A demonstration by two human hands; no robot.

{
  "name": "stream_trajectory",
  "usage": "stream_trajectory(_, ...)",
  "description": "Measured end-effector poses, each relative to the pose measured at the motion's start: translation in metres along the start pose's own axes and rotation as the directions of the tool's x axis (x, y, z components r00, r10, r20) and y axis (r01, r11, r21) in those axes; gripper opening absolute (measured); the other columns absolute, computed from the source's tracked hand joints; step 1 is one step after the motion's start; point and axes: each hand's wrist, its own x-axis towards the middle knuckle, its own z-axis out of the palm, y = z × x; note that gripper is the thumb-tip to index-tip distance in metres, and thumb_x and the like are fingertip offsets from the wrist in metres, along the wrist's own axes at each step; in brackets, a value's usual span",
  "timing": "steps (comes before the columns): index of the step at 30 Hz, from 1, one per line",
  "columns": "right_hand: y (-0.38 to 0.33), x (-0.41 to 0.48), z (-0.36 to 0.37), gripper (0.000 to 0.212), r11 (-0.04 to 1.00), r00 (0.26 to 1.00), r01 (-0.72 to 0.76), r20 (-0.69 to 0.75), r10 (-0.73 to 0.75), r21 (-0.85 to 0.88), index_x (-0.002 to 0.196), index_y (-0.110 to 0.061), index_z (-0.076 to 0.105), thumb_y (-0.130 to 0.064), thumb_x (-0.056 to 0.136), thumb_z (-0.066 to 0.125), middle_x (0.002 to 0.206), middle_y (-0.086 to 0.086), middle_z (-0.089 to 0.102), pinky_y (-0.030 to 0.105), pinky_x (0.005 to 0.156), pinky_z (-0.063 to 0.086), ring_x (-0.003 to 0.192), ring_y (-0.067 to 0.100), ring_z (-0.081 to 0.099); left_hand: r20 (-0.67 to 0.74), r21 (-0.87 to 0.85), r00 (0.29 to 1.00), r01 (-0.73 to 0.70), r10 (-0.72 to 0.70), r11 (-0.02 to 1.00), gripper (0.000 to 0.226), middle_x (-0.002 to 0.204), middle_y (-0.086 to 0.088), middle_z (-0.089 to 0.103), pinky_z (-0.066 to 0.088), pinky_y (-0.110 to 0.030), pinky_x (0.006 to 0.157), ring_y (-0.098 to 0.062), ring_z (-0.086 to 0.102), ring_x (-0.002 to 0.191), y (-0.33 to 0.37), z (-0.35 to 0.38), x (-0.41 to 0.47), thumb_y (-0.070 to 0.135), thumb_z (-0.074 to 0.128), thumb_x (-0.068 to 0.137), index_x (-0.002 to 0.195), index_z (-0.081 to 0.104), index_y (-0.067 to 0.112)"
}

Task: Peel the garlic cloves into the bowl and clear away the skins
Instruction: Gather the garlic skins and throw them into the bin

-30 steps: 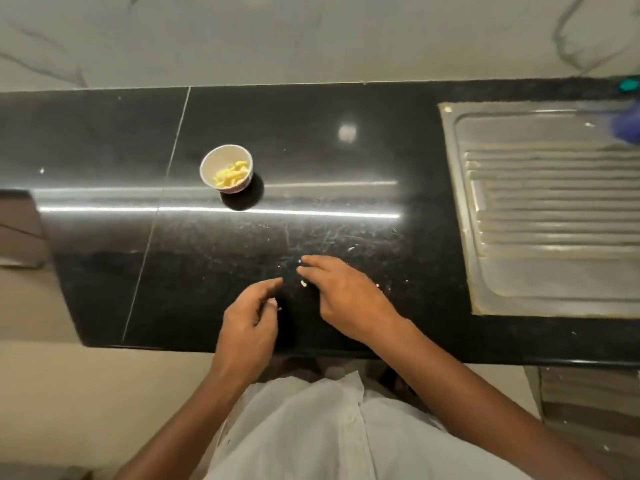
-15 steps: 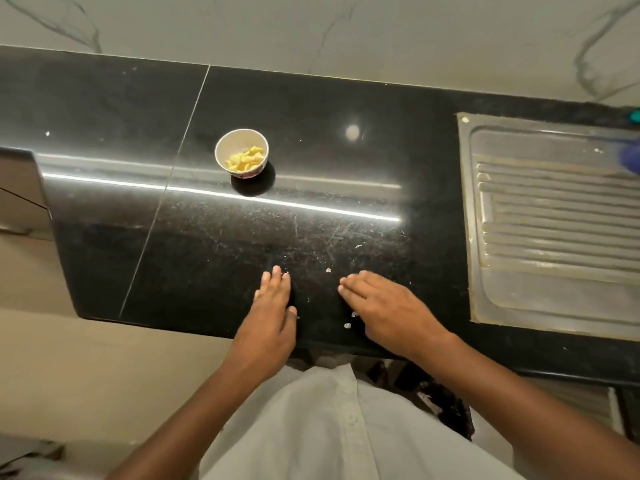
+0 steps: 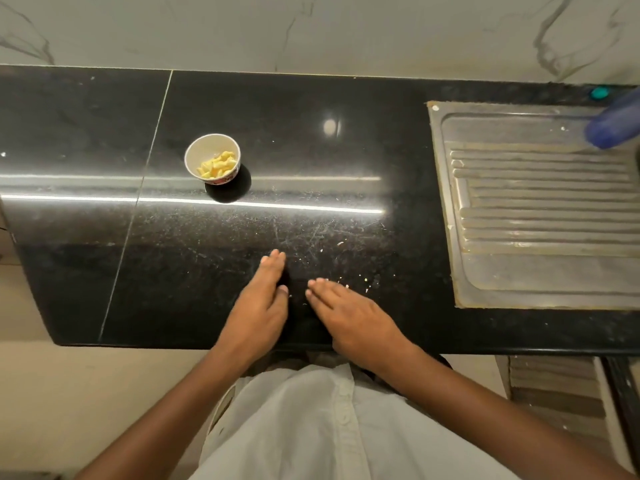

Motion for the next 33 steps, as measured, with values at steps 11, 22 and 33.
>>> stream_trajectory(11, 0.029, -0.03, -0.007, 0.053, 0.877, 0.859, -0.452, -0.188, 0.477, 0.161, 0.144, -0.006, 0.061, 0.003, 0.091, 0.061, 0.14, 0.005, 0.058, 0.034, 0.106, 0.055, 0.136, 0.023, 0.051, -0.032, 0.118, 0.998, 0.06, -0.056, 0.991, 0.046, 0.136, 0.012, 0.045, 0.05, -0.04, 0.111, -0.011, 0.048, 0.128, -0.008, 0.011, -0.007, 0.015, 0.05, 0.107, 0.153, 0.051, 0.019)
stream_trajectory(22, 0.014, -0.066, 0.002, 0.046, 0.996, 0.988, -0.028, -0.146, 0.041, 0.09, 0.141, -0.014, 0.067, -0.007, 0.097, 0.056, 0.145, 0.005, 0.063, 0.034, 0.112, 0.051, 0.137, 0.022, 0.054, -0.031, -0.07, 0.988, -0.151, 0.149, 0.986, 0.05, 0.139, 0.016, 0.06, 0.038, -0.008, 0.11, 0.017, 0.049, 0.127, 0.009, 0.005, 0.008, -0.003, 0.049, 0.103, 0.145, 0.061, 0.022)
stream_trajectory(33, 0.047, -0.052, 0.006, 0.05, 0.994, 0.993, -0.104, -0.05, 0.105, 0.022, 0.153, -0.033, 0.053, -0.017, 0.106, 0.051, 0.172, 0.002, 0.032, 0.048, 0.13, 0.024, 0.162, 0.023, 0.022, 0.093, 0.485, 0.992, -0.117, 0.082, 0.866, 0.072, 0.174, 0.003, -0.02, -0.013, -0.041, 0.128, -0.015, -0.026, 0.158, -0.03, 0.011, 0.005, 0.05, 0.03, 0.11, 0.168, -0.001, 0.019)
